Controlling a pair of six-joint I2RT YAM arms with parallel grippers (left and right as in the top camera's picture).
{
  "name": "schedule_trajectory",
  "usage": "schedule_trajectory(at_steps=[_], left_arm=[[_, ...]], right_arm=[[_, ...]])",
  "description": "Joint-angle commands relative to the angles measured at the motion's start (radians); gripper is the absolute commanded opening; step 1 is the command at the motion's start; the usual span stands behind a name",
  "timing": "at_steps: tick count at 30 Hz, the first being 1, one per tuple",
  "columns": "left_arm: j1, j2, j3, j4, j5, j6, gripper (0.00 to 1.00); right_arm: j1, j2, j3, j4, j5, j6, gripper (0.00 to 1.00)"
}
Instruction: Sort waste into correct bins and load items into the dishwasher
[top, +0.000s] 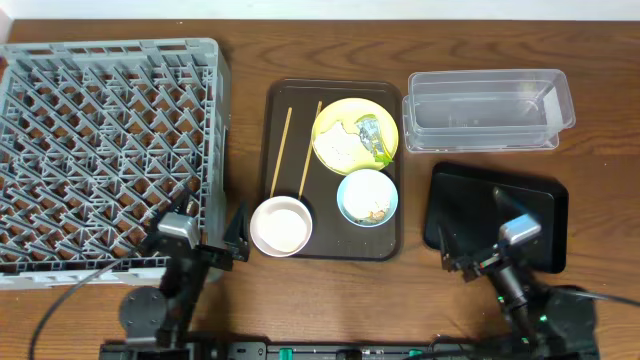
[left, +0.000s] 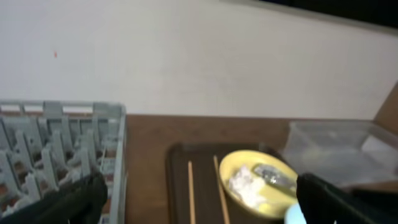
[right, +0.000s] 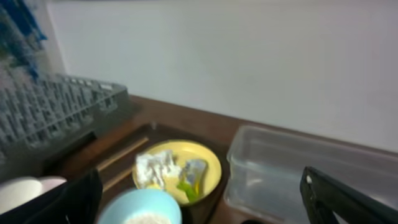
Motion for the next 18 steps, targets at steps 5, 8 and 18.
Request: schedule_trajectory(at_steps=[5,8,18], left_arm=[[-0.005,0.313,0.342,-0.297,0.110,0.010,0.98],[-0.005,0.461,0.504,-0.439,0.164,0.010,0.98],[-0.005,0.754,0.888,-0.789,0.166,0.010,0.98]], right_arm=[[-0.004,0.405,0.370,-0.249,-0.116,0.017,0.99],[-0.004,0.607,0.563,-0.410,-0.161,0.017,0.99],[-0.004,1.096,1.047,-0.838,-0.195,0.042,0.99]])
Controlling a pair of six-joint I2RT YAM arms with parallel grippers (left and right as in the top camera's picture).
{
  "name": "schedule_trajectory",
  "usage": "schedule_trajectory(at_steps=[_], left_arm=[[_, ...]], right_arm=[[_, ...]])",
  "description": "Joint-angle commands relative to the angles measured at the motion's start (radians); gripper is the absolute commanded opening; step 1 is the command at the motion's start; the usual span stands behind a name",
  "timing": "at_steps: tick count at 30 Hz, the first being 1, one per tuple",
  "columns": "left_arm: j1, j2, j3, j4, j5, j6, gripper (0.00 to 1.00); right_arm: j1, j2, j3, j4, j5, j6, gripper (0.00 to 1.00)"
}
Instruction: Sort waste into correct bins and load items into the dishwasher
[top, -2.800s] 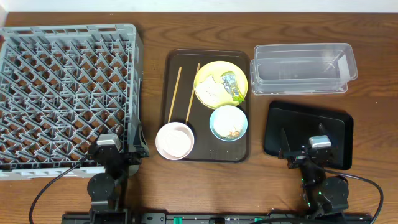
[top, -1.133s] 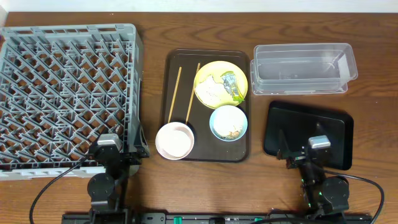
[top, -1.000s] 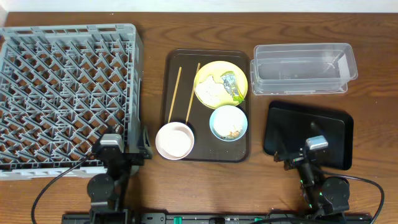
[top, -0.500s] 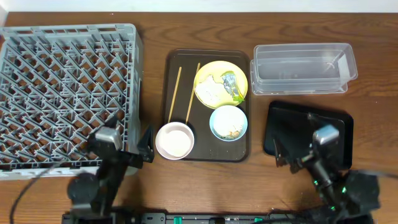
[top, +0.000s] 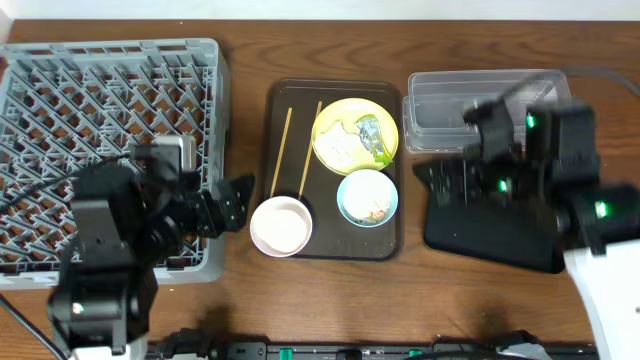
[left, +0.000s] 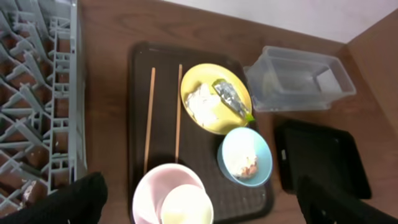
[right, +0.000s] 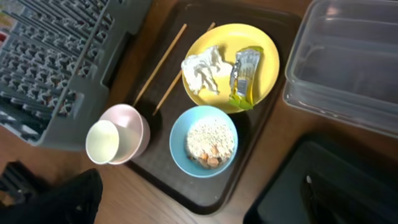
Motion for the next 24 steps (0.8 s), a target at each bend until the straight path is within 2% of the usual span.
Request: schedule_trajectory(at_steps=[1,6,9,13,17,20,24], left_arm=[[-0.004,0.034,0.060,-0.027,0.019,0.010,0.98],[-0.004,0.035,0.060,-0.035,0.019,0.010,0.98],[-0.004,0.035,0.060,-0.039,0.019,0.010,0.98],[-0.004,0.037,0.060,-0.039,0.019,0.010,0.98],[-0.004,0.038,0.060,-0.039,0.019,0.010,0.98],[-0.004,0.038,0.060,-0.039,0.019,0.010,0.98],[-0.004,0.038,0.060,-0.039,0.019,0.010,0.98]], right_arm=[[-0.004,0.077,0.050,-0.016,-0.039,0.040,0.99],[0.015,0.155,0.050,0.059,-0.093,0.103,0.99],[0.092,0.206,0.050,0.051,-0.061,0.100,0.95],[0.241,0.298,0.050,0.079,0.156,0.138,0.84],[0.342,0.412,0.050,0.192,0.401,0.145,0.81],[0.366,0.509,0.050,0.285,0.602,0.145,0.67],[0.341,0.633,0.050,0.383,0.611,0.150,0.56]])
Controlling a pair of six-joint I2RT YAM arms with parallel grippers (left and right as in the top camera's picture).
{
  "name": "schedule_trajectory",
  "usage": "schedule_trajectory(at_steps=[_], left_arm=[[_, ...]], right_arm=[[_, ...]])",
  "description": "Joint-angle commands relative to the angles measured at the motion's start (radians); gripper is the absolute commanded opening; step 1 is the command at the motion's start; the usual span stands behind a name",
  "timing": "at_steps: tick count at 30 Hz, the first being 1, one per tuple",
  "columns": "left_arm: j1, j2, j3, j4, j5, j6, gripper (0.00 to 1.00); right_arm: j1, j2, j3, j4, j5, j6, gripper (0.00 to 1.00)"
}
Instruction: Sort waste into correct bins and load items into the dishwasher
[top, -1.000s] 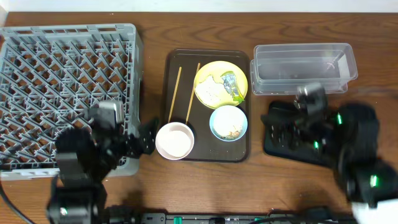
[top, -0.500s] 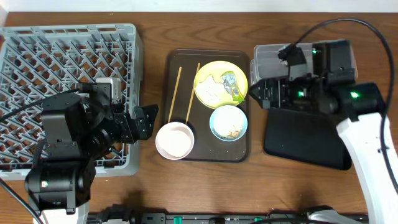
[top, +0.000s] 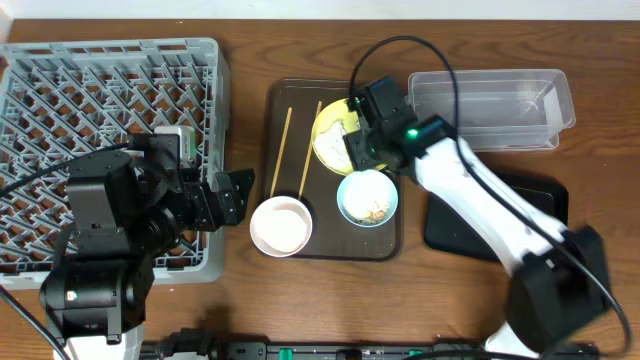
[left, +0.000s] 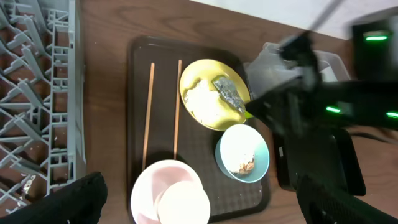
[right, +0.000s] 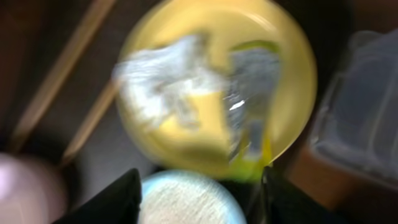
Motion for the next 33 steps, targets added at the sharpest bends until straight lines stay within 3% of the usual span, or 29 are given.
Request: schedule_trajectory(at_steps=[1,7,8,10,12,22,30,32,33], left_arm=[[-0.004,0.003,0.019,0.000,0.017,0.010,0.98],[-0.004,0.003,0.019,0.000,0.017,0.010,0.98],[-0.004,0.003,0.019,0.000,0.017,0.010,0.98],[-0.004,0.003,0.019,0.000,0.017,0.010,0.98],[-0.004,0.003,0.019,0.000,0.017,0.010,0.98],[-0.004,0.003,0.019,0.000,0.017,0.010,0.98],[-0.004,0.003,0.019,0.000,0.017,0.010,0.98],[-0.004,0.003,0.019,0.000,0.017,0.010,0.98],[-0.004,0.003,0.019,0.000,0.017,0.010,0.98]], right_arm=[[-0.028,0.089,0.014,0.043,0.099,0.011,0.53],[-0.063,0.204,0.014,0.095,0.054,0.032,0.49],[-0.068,0.211,0.014,0.095,0.035,0.037,0.41],[-0.073,0.211,0.014,0.093,0.014,0.037,0.12],[-0.075,0.186,0.022,0.080,0.014,0.037,0.01],[-0.156,-0.093,0.055,0.051,0.090,-0.009,0.01],[-0.349,-0.040,0.048,0.038,0.090,-0.054,0.01],[-0.377,-0.005,0.048,0.056,0.088,-0.069,0.07],[-0.386,0.007,0.048,0.062,0.089,-0.081,0.26]])
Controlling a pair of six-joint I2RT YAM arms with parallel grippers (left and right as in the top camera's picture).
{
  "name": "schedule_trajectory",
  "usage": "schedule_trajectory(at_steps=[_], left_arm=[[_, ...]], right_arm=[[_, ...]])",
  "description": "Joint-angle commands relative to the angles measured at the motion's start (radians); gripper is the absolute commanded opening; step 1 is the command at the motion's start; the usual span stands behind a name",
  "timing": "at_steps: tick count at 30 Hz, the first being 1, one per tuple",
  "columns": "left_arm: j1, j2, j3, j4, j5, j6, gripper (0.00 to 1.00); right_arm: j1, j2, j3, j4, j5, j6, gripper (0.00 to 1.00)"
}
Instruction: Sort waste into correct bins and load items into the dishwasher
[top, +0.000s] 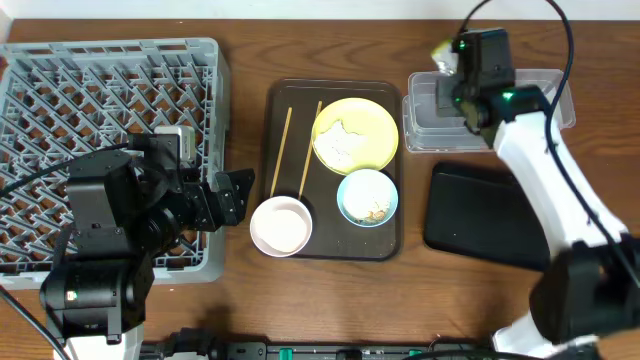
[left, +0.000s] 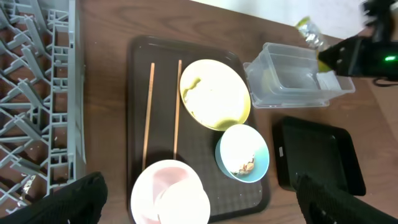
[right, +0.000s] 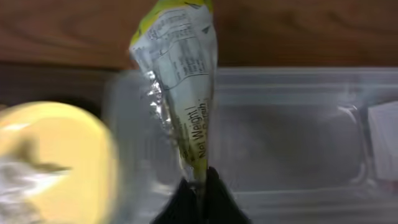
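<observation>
A silver and yellow-green snack wrapper (right: 177, 81) hangs from my right gripper (right: 198, 186), which is shut on its lower end. It hangs over the left end of the clear plastic bin (right: 298, 130). Overhead, the wrapper (top: 443, 50) sits at the bin's (top: 560, 110) far left corner. The yellow plate (top: 355, 135) on the dark tray (top: 290, 95) holds only a crumpled white tissue (top: 340, 145). My left gripper (top: 228, 200) is open and holds nothing, between the grey dish rack (top: 100, 150) and the tray.
The tray also carries two wooden chopsticks (top: 283, 150), a blue bowl (top: 367, 197) with food scraps and a pink bowl with a white cup in it (top: 280, 225). A black bin (top: 490, 220) lies in front of the clear one.
My right gripper was open over the wrapper on the yellow plate. Now it is shut on the wrapper and holds it over the clear bin. The left arm has not moved.
Both arms first sat low at the table's front edge. Then they stood raised, the left by the rack and the right above the black bin. The right gripper then stood open at the yellow plate, and now holds the wrapper over the clear bin.
</observation>
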Motion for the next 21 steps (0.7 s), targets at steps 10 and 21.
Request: schedule_trajectory(at_steps=[10,21], left_arm=[[-0.004,0.003,0.019,0.001,0.017,0.010,0.98],[-0.004,0.003,0.019,0.001,0.017,0.010,0.98]], right_arm=[[0.059,-0.051,-0.008,-0.013,-0.367,-0.051,0.95],[0.383,0.124,-0.013,0.073,-0.034,0.035,0.83]])
